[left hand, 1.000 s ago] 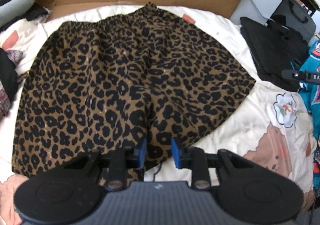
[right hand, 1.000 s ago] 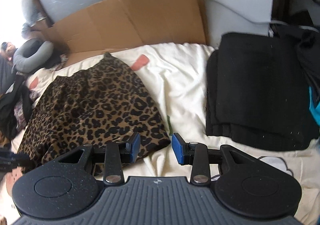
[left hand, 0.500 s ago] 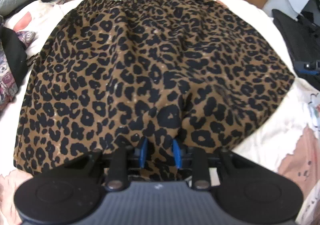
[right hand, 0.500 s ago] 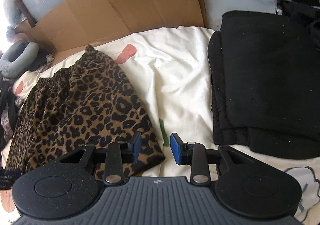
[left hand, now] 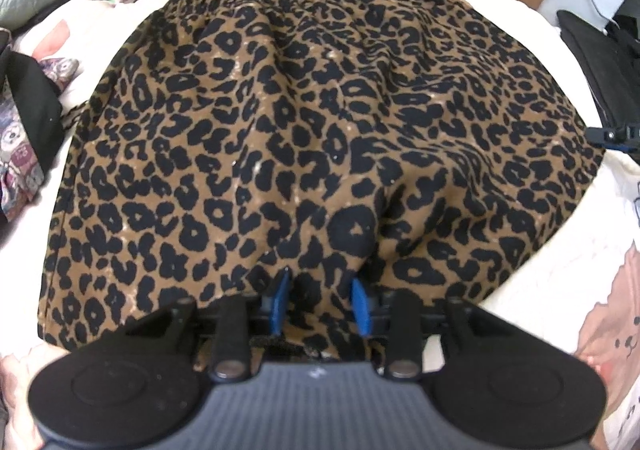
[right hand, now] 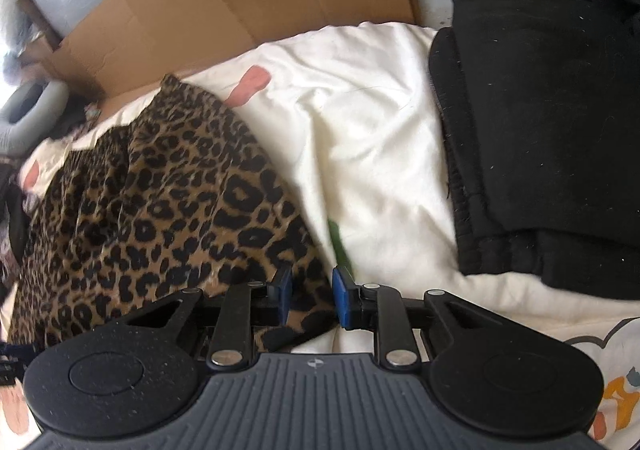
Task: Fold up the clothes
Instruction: 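Smooth the skirt's hem with the left gripper while the right gripper closes beside it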
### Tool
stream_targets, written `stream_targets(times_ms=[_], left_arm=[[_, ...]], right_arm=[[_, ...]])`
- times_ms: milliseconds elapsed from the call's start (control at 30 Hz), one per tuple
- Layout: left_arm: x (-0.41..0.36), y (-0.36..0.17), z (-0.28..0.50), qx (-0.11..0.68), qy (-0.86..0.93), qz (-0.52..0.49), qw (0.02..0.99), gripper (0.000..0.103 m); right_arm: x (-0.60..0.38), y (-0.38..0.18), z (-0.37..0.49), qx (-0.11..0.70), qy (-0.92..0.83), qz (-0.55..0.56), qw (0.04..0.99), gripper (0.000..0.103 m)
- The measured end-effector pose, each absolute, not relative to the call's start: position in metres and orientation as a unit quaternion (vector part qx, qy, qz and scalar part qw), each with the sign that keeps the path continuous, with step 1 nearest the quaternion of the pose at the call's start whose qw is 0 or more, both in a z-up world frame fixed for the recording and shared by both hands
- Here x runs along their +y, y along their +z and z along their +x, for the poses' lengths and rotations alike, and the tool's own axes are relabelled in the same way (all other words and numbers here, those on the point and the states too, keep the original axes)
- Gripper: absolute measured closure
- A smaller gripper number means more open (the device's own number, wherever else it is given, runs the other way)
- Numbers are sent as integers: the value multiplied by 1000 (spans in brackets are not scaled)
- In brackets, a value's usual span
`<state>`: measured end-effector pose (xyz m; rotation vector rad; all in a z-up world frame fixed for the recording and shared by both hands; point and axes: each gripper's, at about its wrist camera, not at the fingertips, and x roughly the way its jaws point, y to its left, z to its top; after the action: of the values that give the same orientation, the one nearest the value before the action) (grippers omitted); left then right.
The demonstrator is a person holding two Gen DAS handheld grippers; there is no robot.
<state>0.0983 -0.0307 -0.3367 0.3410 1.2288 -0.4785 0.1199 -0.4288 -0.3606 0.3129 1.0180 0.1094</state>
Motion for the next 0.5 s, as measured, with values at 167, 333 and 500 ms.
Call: stream_targets(times_ms=[167, 333, 500], left_arm=[[-29, -337, 96, 571, -221, 155, 776, 65], [-31, -336, 95, 571, -218, 152, 776, 65], [-33, -338, 95, 572, -219, 152, 776, 65]], right_arm=[[-426, -362, 113, 492, 52, 138, 858, 76], [-434, -358, 109, 486, 41, 163, 858, 75], [-445, -360, 111, 479, 30, 205, 853, 75]])
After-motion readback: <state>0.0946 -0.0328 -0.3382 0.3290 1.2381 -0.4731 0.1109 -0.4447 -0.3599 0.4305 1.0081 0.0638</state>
